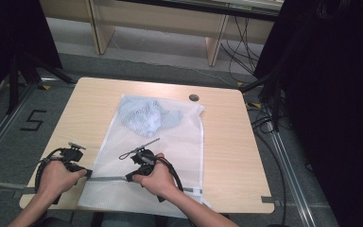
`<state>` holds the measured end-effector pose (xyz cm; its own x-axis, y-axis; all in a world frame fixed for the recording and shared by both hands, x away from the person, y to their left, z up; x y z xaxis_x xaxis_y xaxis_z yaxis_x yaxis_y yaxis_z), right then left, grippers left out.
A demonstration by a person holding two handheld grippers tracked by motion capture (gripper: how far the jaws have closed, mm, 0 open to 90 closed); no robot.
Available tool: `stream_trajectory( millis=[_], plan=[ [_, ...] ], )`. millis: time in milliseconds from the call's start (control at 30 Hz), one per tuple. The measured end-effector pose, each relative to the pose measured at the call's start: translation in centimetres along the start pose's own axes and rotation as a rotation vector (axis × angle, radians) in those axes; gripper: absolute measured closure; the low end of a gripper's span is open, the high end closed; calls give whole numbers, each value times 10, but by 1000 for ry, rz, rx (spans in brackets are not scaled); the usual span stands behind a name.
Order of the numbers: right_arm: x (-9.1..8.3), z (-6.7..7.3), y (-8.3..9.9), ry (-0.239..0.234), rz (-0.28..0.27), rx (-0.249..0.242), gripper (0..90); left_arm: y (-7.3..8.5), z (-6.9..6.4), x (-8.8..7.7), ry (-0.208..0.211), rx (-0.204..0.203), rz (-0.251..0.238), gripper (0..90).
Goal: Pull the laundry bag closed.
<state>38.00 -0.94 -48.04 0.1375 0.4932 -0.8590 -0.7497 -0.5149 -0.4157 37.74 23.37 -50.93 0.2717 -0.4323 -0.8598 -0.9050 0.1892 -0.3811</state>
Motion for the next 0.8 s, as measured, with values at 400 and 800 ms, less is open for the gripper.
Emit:
stream_trajectory(
  millis=[400,800],
  plan=[
    [-2,-3,1,-15,5,0,869,0,0,0,3,-1,-3,899],
    [-6,-7,4,-57,-15,19,870,0,0,0,2,-1,-2,899]
  ],
)
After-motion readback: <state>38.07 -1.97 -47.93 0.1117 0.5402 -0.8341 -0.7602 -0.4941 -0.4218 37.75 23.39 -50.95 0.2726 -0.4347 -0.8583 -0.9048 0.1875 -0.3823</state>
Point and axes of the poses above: each handheld gripper's, and its own axes: x roughly forward along the jaws, y roughly out of its underside, z roughly to its left, the point moved 2 cm from there along x, roughly forward along the jaws, and after that the axes turned 7 degrees about y, right-handed, at the moved point
